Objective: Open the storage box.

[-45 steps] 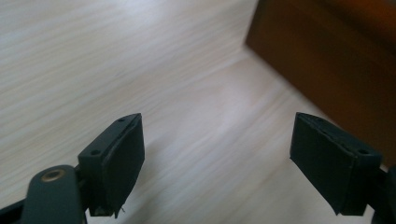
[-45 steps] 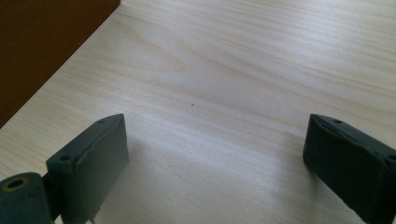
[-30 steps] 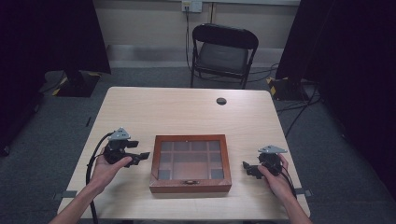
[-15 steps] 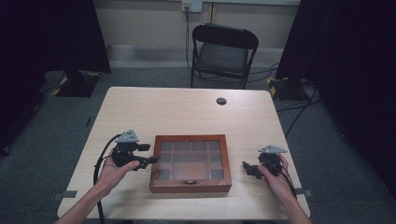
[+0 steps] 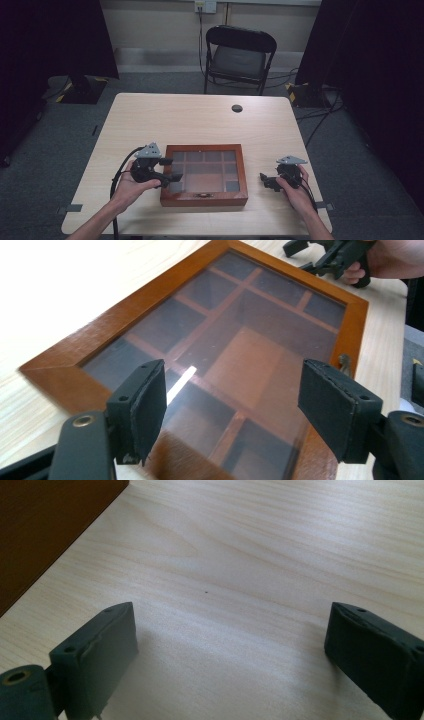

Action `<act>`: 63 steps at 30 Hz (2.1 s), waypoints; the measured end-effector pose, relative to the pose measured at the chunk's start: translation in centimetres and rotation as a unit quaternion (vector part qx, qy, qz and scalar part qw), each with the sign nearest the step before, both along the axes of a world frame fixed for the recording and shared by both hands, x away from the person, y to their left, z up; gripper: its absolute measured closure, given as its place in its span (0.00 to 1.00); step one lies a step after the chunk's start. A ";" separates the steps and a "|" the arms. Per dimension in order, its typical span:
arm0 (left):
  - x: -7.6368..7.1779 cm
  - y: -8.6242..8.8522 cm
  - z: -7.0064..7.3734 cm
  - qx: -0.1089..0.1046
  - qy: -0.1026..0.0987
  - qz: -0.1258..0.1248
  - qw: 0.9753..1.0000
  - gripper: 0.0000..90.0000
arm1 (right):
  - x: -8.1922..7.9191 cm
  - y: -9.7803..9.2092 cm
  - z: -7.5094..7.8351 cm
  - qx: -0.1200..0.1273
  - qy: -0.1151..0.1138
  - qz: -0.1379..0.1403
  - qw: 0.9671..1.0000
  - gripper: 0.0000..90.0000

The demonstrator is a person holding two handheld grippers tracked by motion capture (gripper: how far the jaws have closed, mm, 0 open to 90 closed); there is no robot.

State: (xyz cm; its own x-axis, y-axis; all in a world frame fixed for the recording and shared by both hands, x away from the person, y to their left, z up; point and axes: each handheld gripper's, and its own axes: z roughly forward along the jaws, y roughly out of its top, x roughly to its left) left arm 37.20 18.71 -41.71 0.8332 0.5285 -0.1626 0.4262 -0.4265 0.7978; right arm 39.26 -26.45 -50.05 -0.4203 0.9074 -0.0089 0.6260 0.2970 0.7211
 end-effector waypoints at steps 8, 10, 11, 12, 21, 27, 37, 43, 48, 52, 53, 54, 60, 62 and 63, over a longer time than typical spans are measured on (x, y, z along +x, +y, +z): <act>-0.1 -1.1 0.3 -0.042 0.021 -0.031 0.998 0.40 | 0.0 0.0 0.0 0.000 0.000 0.000 1.000 0.07; -0.2 -1.5 0.3 -0.042 0.021 -0.041 0.998 0.43 | 0.0 0.0 0.0 0.000 0.000 0.000 1.000 0.07; -0.3 -1.7 0.3 -0.038 0.020 -0.047 0.998 0.45 | 0.0 0.0 0.0 0.000 0.000 0.000 1.000 0.07; -0.4 -2.0 0.2 -0.036 0.022 -0.054 0.998 0.46 | 0.0 0.0 0.0 0.000 0.000 0.000 1.000 0.07; -1.2 -4.0 0.7 -0.045 0.010 -0.059 0.997 0.59 | 0.1 0.0 0.0 0.000 0.000 0.001 1.000 0.06; -0.8 -5.1 0.6 -0.028 0.028 -0.058 0.998 0.72 | 0.0 0.0 0.0 0.000 0.000 0.001 1.000 0.06; -1.3 -6.3 -0.7 -0.025 0.058 -0.119 0.991 0.78 | 0.1 0.0 0.0 0.000 -0.001 0.002 1.000 0.06; -1.4 -6.9 -1.4 -0.021 0.065 -0.136 0.988 0.79 | 0.1 0.0 0.0 0.000 0.000 0.001 1.000 0.06; -1.2 -7.0 -1.6 -0.016 0.067 -0.136 0.988 0.83 | 0.0 0.0 0.0 0.000 0.000 0.001 1.000 0.06; -1.4 -7.4 -2.1 -0.005 0.070 -0.144 0.987 0.84 | 0.0 0.0 0.0 0.000 0.000 0.001 1.000 0.06; -1.5 -7.5 -2.2 -0.002 0.070 -0.145 0.987 0.85 | 0.0 0.0 0.0 0.000 0.000 0.001 1.000 0.06; -1.5 -7.5 -2.2 0.001 0.069 -0.145 0.987 0.86 | 0.1 0.0 0.0 0.000 0.000 0.001 1.000 0.06; -1.6 -7.7 -2.4 0.000 0.066 -0.141 0.988 0.88 | 0.0 0.0 0.0 0.000 0.000 0.001 1.000 0.06; -1.8 -7.7 -2.3 0.006 0.059 -0.140 0.988 0.89 | 0.0 0.0 0.0 0.000 0.000 0.001 1.000 0.06; -1.9 -7.8 -2.2 0.014 0.058 -0.139 0.989 0.88 | 0.1 0.0 0.0 0.000 -0.001 0.002 1.000 0.06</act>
